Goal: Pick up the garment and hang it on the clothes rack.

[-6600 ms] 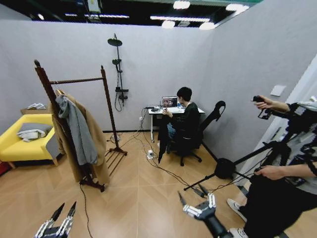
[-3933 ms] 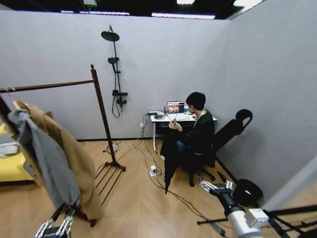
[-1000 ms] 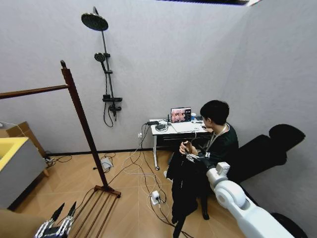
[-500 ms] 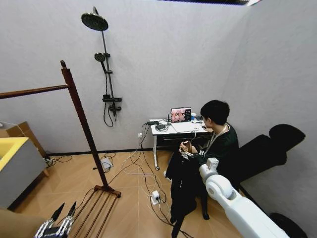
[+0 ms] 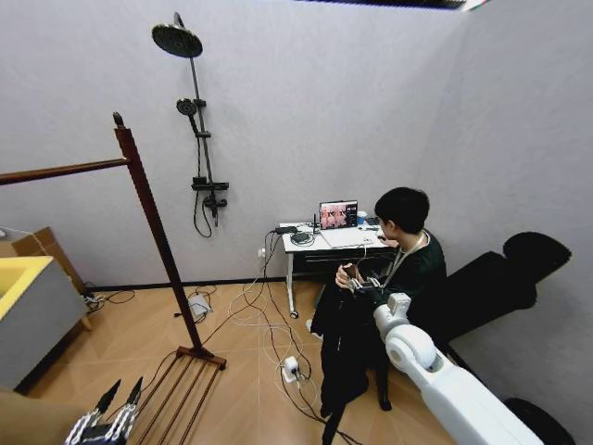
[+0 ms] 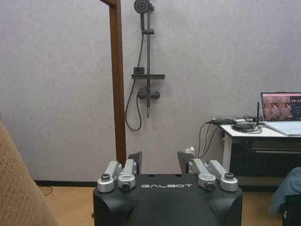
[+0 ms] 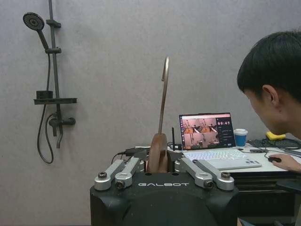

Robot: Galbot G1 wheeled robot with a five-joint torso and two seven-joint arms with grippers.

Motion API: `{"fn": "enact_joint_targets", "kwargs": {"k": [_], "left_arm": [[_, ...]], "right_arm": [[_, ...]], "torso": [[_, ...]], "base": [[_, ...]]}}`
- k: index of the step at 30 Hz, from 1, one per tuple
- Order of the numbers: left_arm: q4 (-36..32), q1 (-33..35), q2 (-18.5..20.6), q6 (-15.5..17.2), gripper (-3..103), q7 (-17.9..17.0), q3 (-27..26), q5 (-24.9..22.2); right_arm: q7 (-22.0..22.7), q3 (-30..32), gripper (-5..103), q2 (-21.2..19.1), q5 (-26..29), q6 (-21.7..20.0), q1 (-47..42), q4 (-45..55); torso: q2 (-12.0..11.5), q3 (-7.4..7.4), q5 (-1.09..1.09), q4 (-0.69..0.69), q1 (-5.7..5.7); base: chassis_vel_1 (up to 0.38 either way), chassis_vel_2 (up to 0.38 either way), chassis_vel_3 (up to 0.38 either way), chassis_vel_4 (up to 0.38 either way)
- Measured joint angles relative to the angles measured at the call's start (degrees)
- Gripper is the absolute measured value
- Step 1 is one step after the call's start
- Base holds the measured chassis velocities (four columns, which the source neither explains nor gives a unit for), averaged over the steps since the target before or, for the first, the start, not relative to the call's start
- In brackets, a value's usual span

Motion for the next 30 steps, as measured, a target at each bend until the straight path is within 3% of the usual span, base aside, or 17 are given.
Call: {"fn": "enact_joint_targets", "kwargs": {"k": [3,17,24,26,30], "left_arm": [[0.0,0.0,0.0,0.0,46,0.0,0.0,0.0],[0.0,0.0,0.0,0.0,46,0.0,0.0,0.0],[0.0,0.0,0.0,0.0,46,0.0,0.0,0.0],[0.0,0.0,0.0,0.0,46,0.0,0.0,0.0],[0.0,0.0,0.0,0.0,46,0.0,0.0,0.0]], "right_arm": [[0.4,0.1,10,-0.1,0.3,0.1,0.0,0.0],[-0.9,1.8,10,-0.7,1.7,1.6,-1.9,1.5],[-6.3,5.1,10,-2.4,3.2,3.4,-1.2,4.8],[-11.7,5.3,10,-4.7,5.6,6.0,0.8,5.8],[-13.0,4.4,10,-5.9,7.3,6.3,3.9,6.5]], "torso": [[0.0,0.0,0.0,-0.02,0.0],[0.0,0.01,0.01,-0.01,0.0],[0.0,0.0,0.0,-0.01,0.0],[0.0,0.0,-0.01,0.0,0.0],[0.0,0.0,-0.01,0.02,0.0]], "base": [[0.0,0.0,0.0,0.0],[0.0,0.0,0.0,0.0],[0.0,0.0,0.0,0.0],[0.0,0.0,0.0,0.0],[0.0,0.0,0.0,0.0]]}}
